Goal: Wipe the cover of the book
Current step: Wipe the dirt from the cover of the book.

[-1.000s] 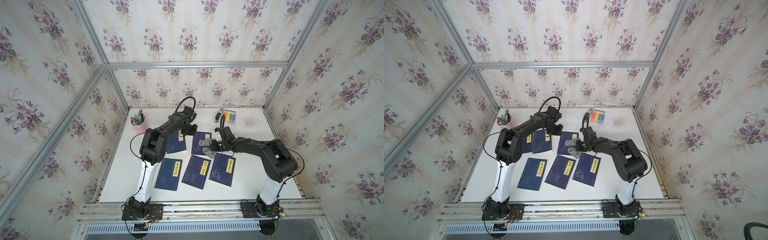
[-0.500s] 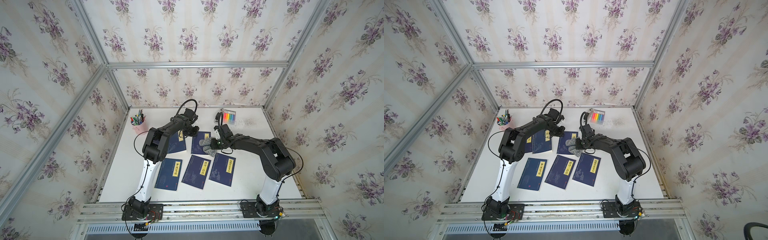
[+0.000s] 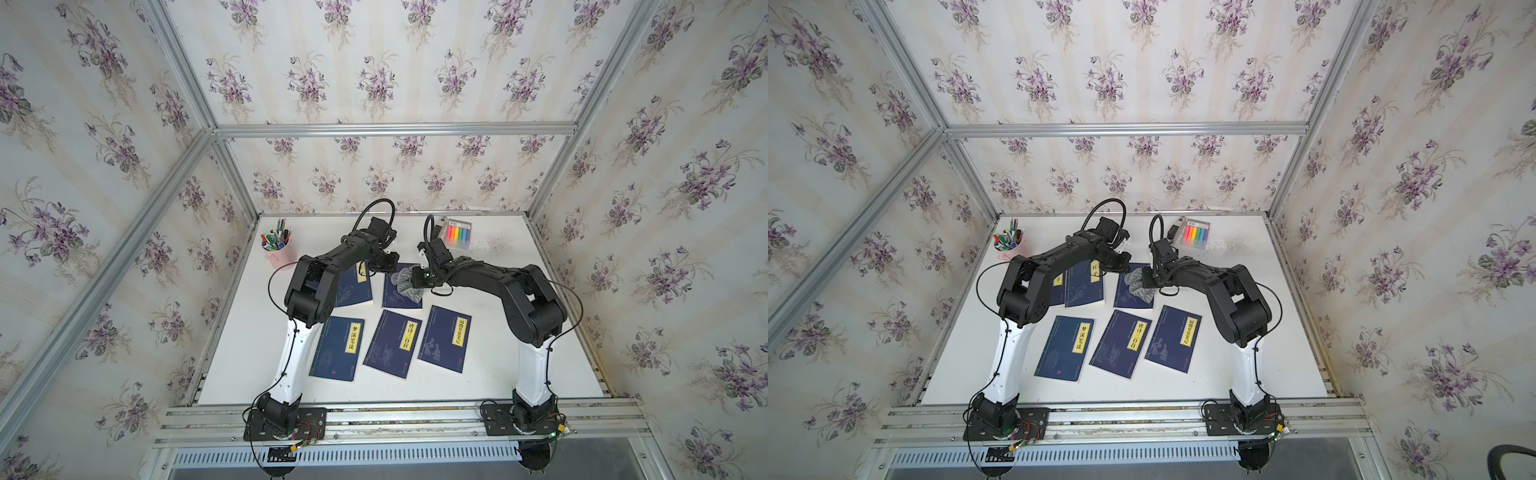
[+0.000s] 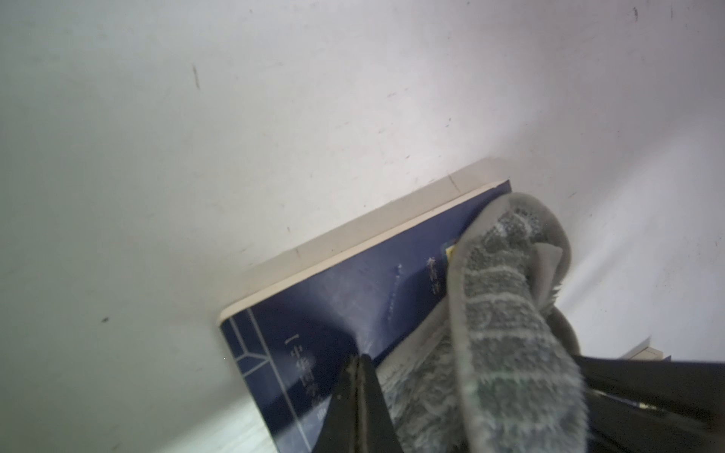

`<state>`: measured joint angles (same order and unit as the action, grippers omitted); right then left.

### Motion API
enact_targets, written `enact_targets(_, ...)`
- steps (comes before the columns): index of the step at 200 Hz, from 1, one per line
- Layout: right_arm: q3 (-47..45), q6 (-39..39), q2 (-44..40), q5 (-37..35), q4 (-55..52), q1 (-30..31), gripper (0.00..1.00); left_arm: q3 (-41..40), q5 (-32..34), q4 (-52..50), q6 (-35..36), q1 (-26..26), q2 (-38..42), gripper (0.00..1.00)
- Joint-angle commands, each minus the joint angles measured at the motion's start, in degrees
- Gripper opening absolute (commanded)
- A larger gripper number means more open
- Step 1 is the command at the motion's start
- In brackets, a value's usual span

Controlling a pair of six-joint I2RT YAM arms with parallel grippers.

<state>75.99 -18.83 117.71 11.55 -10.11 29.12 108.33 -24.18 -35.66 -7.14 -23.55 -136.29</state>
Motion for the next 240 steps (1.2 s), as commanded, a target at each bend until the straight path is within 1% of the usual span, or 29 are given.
enact_targets(1, 3.7, 1.2, 4.1, -2.1, -3.3, 0.5, 0.0, -0.9, 6.4, -5.3, -0.1, -0.1, -1.7, 0.0)
enact_targets(19, 2.5, 1.4, 3.7, -2.5, -3.0, 1.3, 0.0, -0.9, 6.5, -5.4, -0.1, 0.1, -1.8, 0.0)
enact_targets(21, 2.1, 1.3, 3.5, -2.4, -2.8, 3.0, 0.0, -0.9, 6.5, -5.4, -0.1, 0.1, -1.8, 0.0)
enact_targets(26, 1.3, 1.2, 3.1, -2.3, -2.4, 3.8, 0.0, -0.9, 6.3, -5.4, -0.2, 0.2, -1.7, 0.0)
enact_targets(68, -7.4, -1.2, -1.3, -2.1, 0.5, 7.2, 0.0, -1.2, 5.1, -5.1, -0.7, 0.8, -1.8, 0.0)
enact_targets(101, -16.3, -3.9, -5.7, -2.1, 3.9, 8.4, 0.0, -1.3, 5.3, -5.2, -0.8, 1.0, -1.7, 0.0)
enact_targets(124, -18.7, -3.8, -6.9, -3.8, 4.1, 8.4, 0.0, -1.3, 5.3, -5.0, -0.8, 1.0, -1.7, 0.0)
enact_targets(157, -14.7, -2.1, -4.4, -6.8, 2.3, 6.4, 0.0, -1.3, 5.2, -5.1, -0.6, 1.0, -1.7, 0.0)
enact_targets(183, -9.8, -1.6, -0.9, -6.9, 2.2, 2.5, 0.0, -1.3, 5.3, -5.0, -0.5, 1.0, -1.7, 0.0)
enact_targets(187, -8.9, -1.5, -0.4, -6.7, 2.2, 0.1, 0.0, -1.3, 5.3, -5.0, -0.6, 1.0, -1.7, 0.0)
enact_targets(200, -5.5, -0.8, 1.2, -6.3, 1.3, -1.5, 0.0, -1.3, 5.3, -5.1, -0.6, 1.0, -1.7, 0.0)
enact_targets(225, 0.9, 1.1, 3.5, -6.8, -2.6, -2.4, 0.0, -1.3, 5.4, -5.0, -0.5, 1.0, -1.7, 0.0)
enact_targets(240, 1.2, 1.6, 3.1, -6.7, -3.4, -2.2, 0.0, -1.4, 5.5, -5.2, -0.5, 0.9, -1.7, 0.0)
